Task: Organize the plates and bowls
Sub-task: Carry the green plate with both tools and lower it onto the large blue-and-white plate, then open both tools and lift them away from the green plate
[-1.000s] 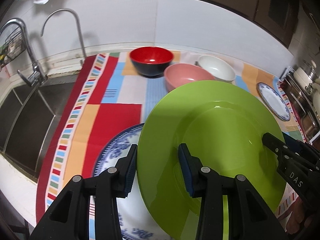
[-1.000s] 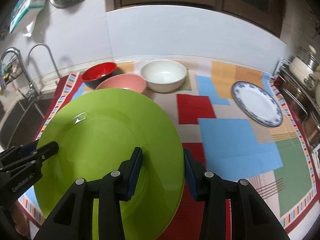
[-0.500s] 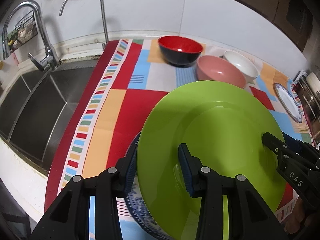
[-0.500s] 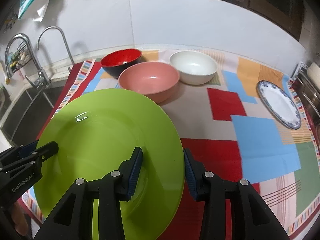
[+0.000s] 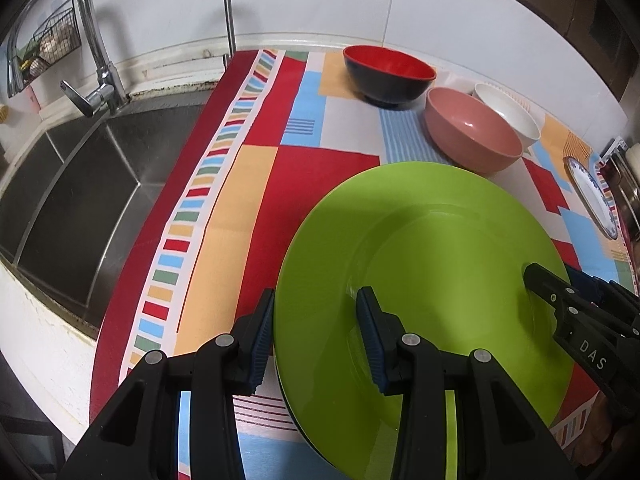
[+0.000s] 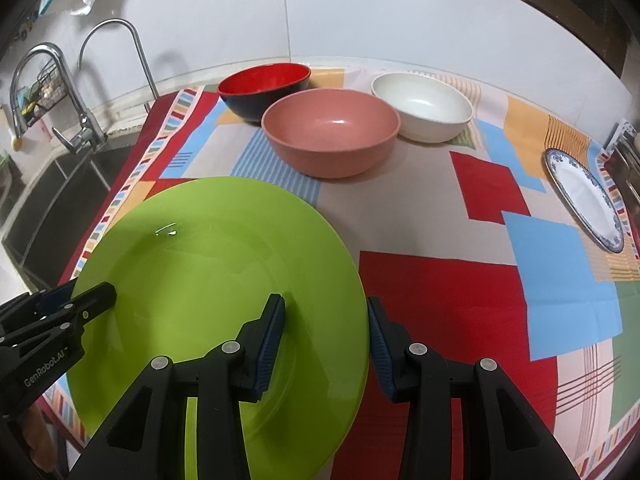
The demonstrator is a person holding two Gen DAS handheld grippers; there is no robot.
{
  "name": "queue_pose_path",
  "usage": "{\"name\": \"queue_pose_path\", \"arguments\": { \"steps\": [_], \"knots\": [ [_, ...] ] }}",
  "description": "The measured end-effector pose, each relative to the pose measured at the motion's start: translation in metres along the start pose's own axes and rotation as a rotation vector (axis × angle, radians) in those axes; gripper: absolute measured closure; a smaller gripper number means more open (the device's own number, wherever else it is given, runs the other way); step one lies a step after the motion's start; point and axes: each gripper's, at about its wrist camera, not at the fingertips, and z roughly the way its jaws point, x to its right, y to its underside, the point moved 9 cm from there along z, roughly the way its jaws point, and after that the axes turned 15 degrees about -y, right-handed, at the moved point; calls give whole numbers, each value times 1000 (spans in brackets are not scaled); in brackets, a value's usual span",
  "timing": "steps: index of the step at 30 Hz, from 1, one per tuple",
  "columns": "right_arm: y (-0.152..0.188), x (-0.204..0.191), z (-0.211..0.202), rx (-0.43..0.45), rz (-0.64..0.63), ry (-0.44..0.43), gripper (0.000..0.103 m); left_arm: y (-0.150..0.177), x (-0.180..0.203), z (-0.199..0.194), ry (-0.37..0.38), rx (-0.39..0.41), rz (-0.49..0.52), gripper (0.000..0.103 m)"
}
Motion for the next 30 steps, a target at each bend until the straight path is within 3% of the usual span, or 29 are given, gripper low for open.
{"name": "queue_pose_path", "arguments": {
  "steps": [30],
  "knots": [
    [13,-7,19,-70,-25,8,58,14,-3,16,-16,-45,15,61]
  ]
}}
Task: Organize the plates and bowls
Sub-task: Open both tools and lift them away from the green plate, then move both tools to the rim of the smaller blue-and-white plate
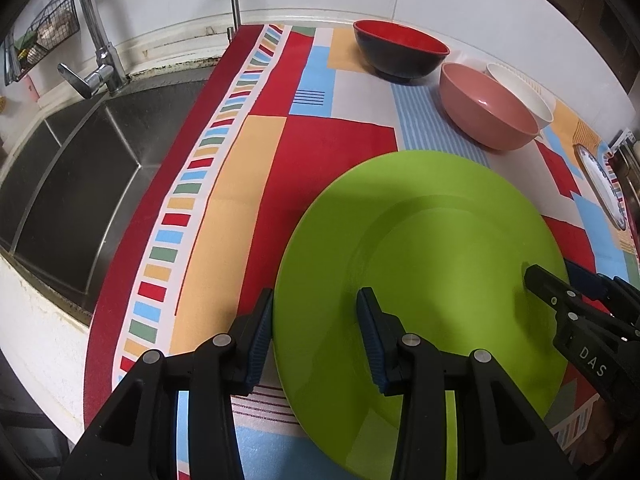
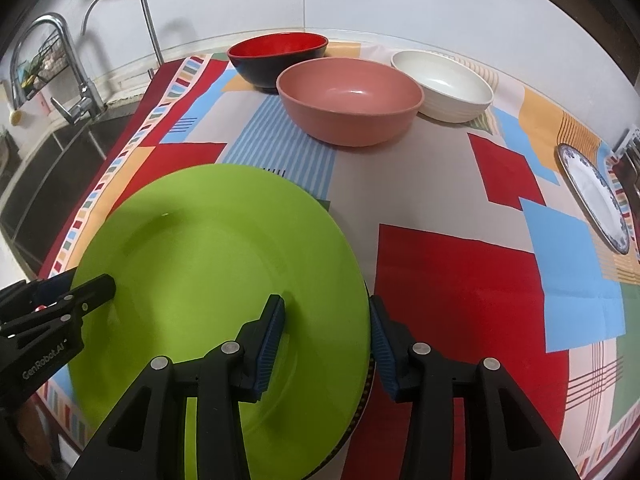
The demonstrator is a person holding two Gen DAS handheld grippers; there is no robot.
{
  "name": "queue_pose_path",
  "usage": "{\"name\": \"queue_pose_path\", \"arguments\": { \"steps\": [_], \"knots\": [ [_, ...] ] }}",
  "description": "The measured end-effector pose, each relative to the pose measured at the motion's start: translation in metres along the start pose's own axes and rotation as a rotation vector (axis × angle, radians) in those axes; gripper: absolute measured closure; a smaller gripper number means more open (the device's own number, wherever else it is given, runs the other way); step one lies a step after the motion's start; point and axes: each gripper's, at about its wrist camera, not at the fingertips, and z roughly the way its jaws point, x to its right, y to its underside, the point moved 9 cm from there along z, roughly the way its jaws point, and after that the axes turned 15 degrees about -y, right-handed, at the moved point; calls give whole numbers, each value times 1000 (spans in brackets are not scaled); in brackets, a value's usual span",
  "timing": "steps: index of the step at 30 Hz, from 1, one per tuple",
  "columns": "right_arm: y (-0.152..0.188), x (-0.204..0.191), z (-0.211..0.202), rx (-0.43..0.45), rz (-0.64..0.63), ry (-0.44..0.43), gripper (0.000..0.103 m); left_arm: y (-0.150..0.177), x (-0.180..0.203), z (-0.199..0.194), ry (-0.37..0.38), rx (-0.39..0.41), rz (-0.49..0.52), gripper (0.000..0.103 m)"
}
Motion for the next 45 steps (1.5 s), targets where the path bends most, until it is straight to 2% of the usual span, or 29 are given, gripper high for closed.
{"name": "queue_pose_path", "arguments": {
  "steps": [2,4,6,8,11,21,31,45],
  "knots": [
    [0,0,0,-4,2,-11,58,0,1,-3,6,7,4,55],
    [0,0,0,-5,9,-28,54,-2,1,-7,5,20,3,48],
    [-1,1,-3,2,13,-30,46,-4,0,-11,-1,33,-1,44],
    [-2,0,-6,11,9,-23,45,-6,0,-16,-3,46,0,38],
    [-4,1,-14,29,15,-26,38,-9,3,-24,-9,74,16,36],
    [-1,15,-50,76,37,-9,29,-16,26,-56,2,146,85,19],
    [7,53,-83,120,97,41,29,-29,73,-82,51,206,146,15],
    [10,133,-137,207,177,119,29,-52,171,-123,129,293,250,15]
  ]
}}
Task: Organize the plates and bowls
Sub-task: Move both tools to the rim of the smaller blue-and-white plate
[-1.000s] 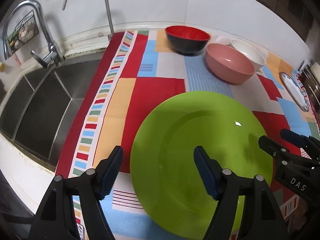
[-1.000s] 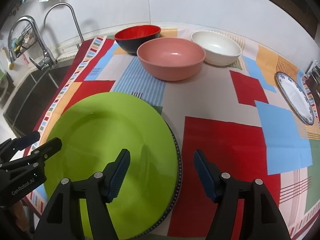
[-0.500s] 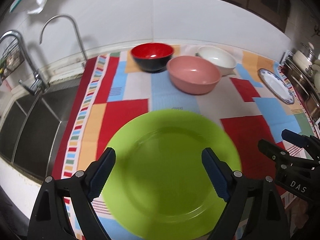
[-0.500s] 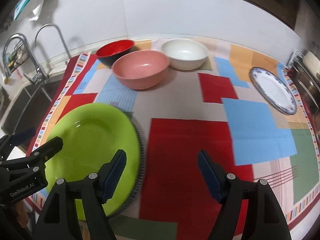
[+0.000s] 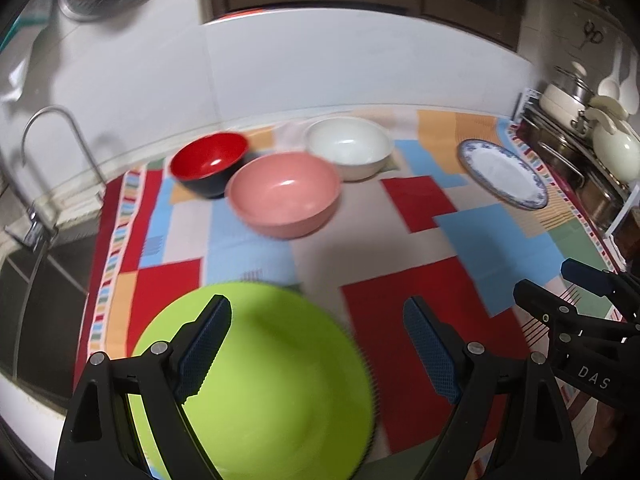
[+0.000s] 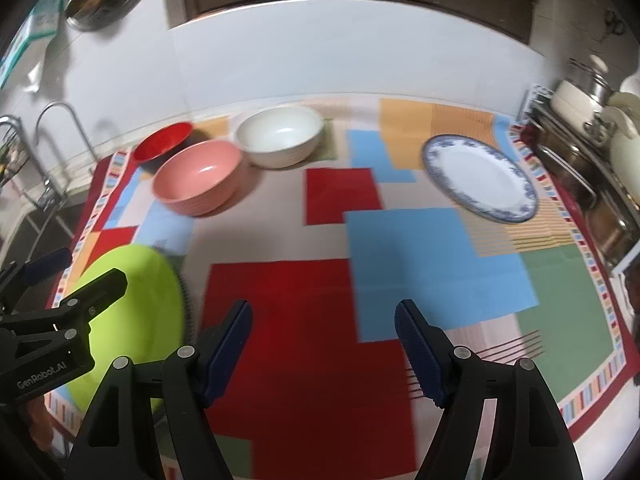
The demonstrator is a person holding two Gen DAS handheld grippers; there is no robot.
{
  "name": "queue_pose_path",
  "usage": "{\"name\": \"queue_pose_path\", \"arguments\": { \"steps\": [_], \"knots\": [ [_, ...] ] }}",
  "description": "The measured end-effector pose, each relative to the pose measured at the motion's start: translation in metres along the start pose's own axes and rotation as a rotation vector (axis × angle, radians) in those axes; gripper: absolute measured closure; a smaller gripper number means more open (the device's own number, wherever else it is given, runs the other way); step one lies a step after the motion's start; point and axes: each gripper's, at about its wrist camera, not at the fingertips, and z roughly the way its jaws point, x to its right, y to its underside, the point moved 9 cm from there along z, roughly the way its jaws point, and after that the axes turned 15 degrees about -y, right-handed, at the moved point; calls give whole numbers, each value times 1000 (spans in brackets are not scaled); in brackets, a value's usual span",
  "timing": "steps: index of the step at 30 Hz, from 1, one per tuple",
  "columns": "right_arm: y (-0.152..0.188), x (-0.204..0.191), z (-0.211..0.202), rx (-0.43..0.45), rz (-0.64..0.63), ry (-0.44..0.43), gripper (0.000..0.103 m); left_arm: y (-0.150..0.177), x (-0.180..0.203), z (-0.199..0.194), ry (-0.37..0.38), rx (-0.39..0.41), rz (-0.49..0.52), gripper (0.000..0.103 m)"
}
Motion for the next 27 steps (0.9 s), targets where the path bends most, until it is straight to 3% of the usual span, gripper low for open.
{"name": "queue_pose_path", "arguments": {
  "steps": [17,27],
  "knots": [
    [-36,126,-35,118,108,117,29,-73,132,0,145,60,94,15],
    [-64,200,-30,149,161,160,29,-119,197,23,144,75,153,15]
  ]
}}
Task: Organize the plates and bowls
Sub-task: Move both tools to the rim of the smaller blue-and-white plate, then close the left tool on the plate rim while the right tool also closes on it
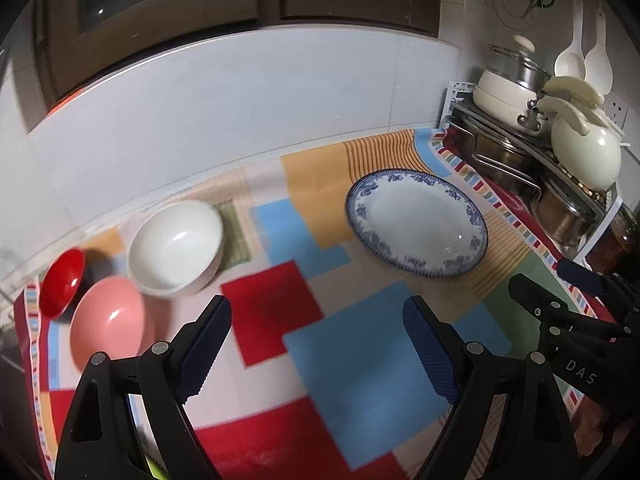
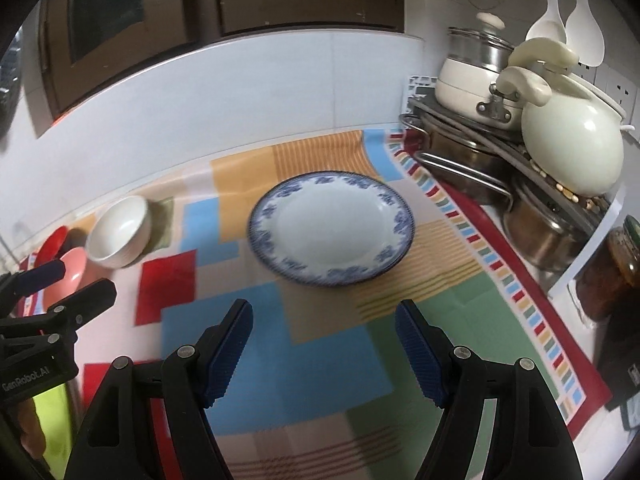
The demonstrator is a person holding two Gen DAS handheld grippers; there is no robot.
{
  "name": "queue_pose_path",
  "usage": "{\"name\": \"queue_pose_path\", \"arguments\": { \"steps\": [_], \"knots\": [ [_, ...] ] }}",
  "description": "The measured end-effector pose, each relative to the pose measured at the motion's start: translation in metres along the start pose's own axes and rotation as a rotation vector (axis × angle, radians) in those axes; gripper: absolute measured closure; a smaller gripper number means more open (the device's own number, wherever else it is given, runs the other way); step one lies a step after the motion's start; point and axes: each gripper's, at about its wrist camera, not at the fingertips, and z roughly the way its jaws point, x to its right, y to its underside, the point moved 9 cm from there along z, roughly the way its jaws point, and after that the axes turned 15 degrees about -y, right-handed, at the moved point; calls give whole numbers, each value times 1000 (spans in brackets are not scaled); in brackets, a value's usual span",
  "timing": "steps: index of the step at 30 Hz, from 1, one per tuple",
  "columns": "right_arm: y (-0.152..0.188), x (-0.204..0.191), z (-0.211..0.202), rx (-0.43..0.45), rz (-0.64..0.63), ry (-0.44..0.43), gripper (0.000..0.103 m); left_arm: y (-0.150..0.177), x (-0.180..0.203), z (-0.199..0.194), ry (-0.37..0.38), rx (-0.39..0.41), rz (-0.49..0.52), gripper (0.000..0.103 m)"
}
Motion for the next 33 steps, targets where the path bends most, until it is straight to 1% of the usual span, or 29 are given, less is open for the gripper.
{"name": "queue_pose_path", "arguments": {
  "steps": [7,16,20,28,31,33],
  "knots": [
    [-22,41,22,11,22,36,29,-30,32,33,2,-9,32,15],
    [-42,94,55,10,67,62,29,-59,58,86,-9,-29,45,15],
    [-47,113,72,3,74,74,29,-64,66,109,-11,-49,49,15],
    [-51,130,112,-26,109,85,29,-68,81,153,-19,-93,43,15],
    [-49,137,129,-54,137,76,29,-68,87,164,-12,-102,50,19],
    [-47,142,139,-71,161,71,29,-68,89,170,-25,-104,65,19]
  ]
}}
